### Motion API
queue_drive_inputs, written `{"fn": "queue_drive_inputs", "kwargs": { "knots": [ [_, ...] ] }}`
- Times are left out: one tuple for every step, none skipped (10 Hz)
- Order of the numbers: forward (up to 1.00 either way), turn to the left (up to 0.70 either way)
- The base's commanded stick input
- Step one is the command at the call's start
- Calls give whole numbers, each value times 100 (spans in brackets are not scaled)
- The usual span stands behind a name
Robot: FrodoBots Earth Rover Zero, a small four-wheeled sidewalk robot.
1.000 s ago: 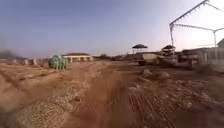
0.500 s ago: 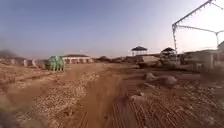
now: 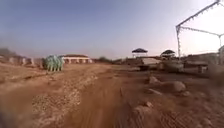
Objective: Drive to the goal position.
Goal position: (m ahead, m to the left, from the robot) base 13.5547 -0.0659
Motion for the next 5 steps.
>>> {"fn": "queue_drive_inputs", "kwargs": {
  "knots": [
    [70, 0],
    [70, 0],
    [70, 0],
    [70, 0],
    [70, 0]
  ]
}}
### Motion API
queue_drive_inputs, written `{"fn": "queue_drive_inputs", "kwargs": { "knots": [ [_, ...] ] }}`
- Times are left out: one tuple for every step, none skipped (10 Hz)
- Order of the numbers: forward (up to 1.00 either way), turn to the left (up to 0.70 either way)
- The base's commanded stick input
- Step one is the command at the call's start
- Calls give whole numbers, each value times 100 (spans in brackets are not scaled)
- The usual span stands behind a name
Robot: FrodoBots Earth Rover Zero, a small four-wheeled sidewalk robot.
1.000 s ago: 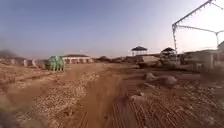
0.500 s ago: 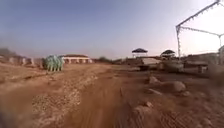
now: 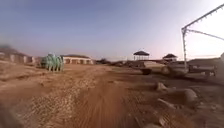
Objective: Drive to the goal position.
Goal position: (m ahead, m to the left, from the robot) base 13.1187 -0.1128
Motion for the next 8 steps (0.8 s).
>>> {"fn": "queue_drive_inputs", "kwargs": {
  "knots": [
    [70, 0],
    [70, 0],
    [70, 0],
    [70, 0],
    [70, 0],
    [70, -8],
    [70, -24],
    [70, -34]
  ]
}}
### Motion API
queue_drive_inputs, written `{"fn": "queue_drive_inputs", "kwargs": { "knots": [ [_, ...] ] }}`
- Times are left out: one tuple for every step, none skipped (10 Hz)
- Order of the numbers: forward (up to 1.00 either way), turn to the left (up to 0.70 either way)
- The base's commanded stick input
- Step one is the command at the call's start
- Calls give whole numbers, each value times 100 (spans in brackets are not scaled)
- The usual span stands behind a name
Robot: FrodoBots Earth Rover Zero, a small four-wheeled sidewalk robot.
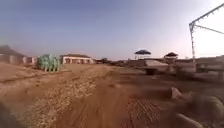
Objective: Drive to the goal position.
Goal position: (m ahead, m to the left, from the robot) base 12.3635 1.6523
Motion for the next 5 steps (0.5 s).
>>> {"fn": "queue_drive_inputs", "kwargs": {
  "knots": [
    [70, -35],
    [70, -35],
    [70, -35],
    [70, -35],
    [70, -35]
  ]
}}
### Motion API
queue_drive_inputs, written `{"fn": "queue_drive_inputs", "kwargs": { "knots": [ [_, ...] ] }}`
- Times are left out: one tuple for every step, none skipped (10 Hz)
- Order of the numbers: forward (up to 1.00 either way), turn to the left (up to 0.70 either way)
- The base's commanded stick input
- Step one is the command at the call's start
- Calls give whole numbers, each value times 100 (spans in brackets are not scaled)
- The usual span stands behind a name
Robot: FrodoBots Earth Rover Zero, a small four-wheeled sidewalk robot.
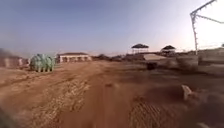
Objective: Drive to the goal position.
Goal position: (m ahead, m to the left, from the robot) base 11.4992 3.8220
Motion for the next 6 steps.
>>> {"fn": "queue_drive_inputs", "kwargs": {
  "knots": [
    [70, -2],
    [70, 0],
    [70, 0],
    [70, 0],
    [70, 0],
    [70, 0]
  ]
}}
